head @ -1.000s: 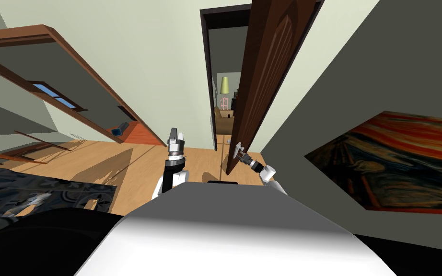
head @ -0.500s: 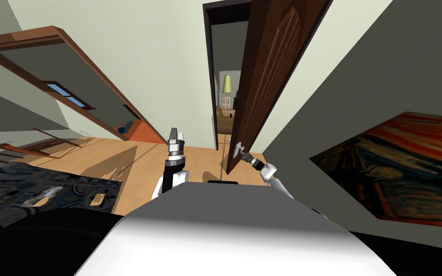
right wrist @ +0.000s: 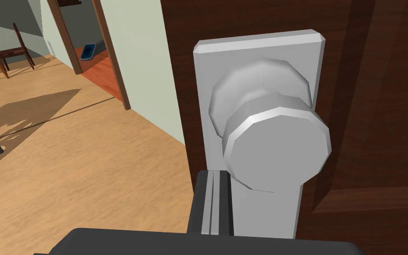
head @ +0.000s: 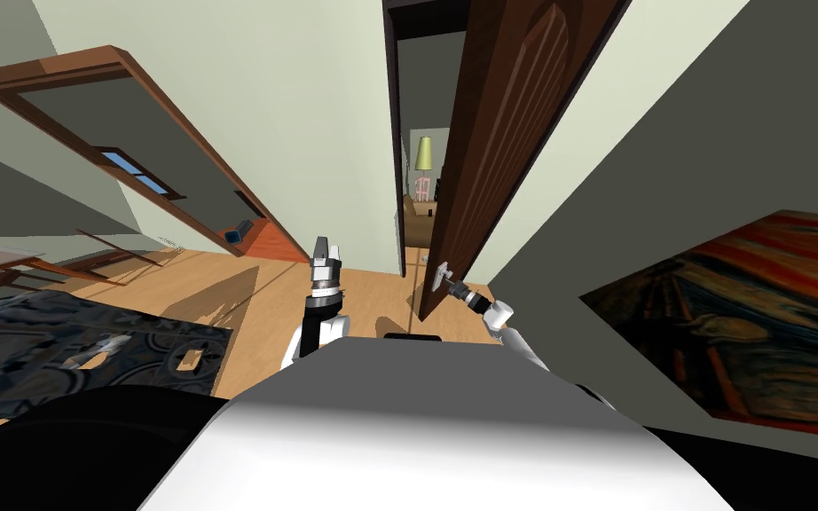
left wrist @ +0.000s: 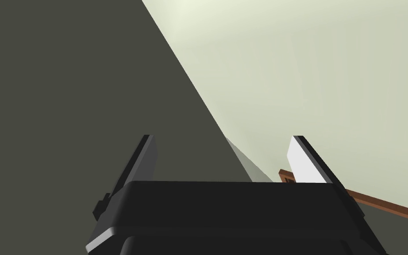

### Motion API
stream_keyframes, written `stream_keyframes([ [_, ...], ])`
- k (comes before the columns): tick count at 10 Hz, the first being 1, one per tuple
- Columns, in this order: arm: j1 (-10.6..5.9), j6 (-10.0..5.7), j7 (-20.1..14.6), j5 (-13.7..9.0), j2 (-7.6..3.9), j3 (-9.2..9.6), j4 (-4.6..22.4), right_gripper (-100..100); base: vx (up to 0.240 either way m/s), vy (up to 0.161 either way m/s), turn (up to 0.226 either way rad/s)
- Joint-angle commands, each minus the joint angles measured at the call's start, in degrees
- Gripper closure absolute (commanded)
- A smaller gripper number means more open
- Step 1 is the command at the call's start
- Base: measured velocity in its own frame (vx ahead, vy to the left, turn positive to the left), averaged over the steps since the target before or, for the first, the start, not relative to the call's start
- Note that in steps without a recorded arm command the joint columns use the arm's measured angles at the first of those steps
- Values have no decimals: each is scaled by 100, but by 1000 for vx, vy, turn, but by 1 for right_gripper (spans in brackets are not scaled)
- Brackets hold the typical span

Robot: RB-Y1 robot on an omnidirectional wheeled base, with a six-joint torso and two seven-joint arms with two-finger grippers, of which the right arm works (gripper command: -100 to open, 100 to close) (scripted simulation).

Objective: Pull the door open

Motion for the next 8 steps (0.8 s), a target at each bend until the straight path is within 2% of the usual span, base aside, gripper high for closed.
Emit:
stream_keyframes([
  [1, -173, -70, 20, -61, -39, -138, -28, -100, -3, -6, 4],
  [2, -173, -70, 20, -61, -39, -138, -28, -100, 0, 0, 0],
  [3, -67, -9, 72, 0, 70, -8, 108, -100, -12, 12, 22],
  [4, -67, -9, 72, 0, 70, -8, 108, 100, -8, 8, -8],
  [8, -67, -9, 72, 0, 70, -8, 108, 100, 0, 0, 0],
])
